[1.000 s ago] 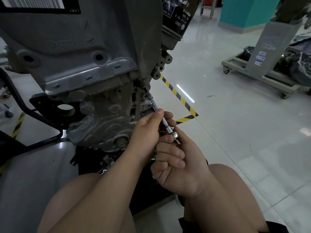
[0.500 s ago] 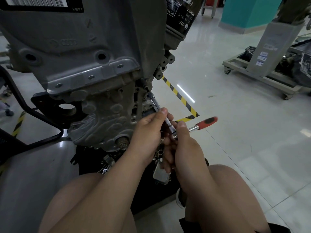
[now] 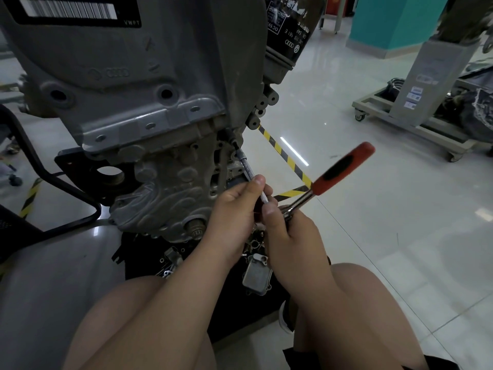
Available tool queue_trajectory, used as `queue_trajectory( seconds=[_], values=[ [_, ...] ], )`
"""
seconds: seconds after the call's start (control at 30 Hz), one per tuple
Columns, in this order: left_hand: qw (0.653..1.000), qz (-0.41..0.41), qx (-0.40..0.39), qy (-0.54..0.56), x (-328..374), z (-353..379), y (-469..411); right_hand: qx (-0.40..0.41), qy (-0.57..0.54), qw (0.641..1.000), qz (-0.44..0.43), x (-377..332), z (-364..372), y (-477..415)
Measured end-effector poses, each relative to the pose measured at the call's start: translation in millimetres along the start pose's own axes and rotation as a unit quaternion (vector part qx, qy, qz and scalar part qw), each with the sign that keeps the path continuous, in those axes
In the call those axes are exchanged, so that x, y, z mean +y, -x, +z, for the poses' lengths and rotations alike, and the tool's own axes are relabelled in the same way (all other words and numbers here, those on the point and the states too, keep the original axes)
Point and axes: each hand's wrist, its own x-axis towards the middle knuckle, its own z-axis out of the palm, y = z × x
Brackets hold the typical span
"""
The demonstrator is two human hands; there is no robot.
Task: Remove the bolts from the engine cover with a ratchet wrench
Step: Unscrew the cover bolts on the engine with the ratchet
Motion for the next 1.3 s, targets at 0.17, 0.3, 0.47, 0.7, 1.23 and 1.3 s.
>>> queue_trajectory(
  seconds=[0.17,0.3,0.47,0.7,1.23,1.3],
  values=[
    [1.0,0.013,-0.02,-0.007,0,3,-1,-0.049,-0.239,0.951,0.191,-3,2,-6],
    [1.0,0.002,-0.026,-0.007,-2,6,-2,-0.081,-0.379,0.88,0.273,-4,3,-8],
    [1.0,0.003,-0.009,-0.029,-3,6,0,-0.21,-0.552,0.725,0.354,-13,-5,-4],
    [1.0,0.005,0.0,-0.022,-4,4,0,-0.234,-0.597,0.663,0.386,-16,-5,-2],
    [1.0,0.003,-0.015,-0.014,-6,0,-4,-0.111,-0.384,0.881,0.255,-10,0,-4],
    [1.0,0.008,-0.012,-0.02,-6,0,-4,-0.084,-0.254,0.94,0.213,-6,0,-2]
  ],
)
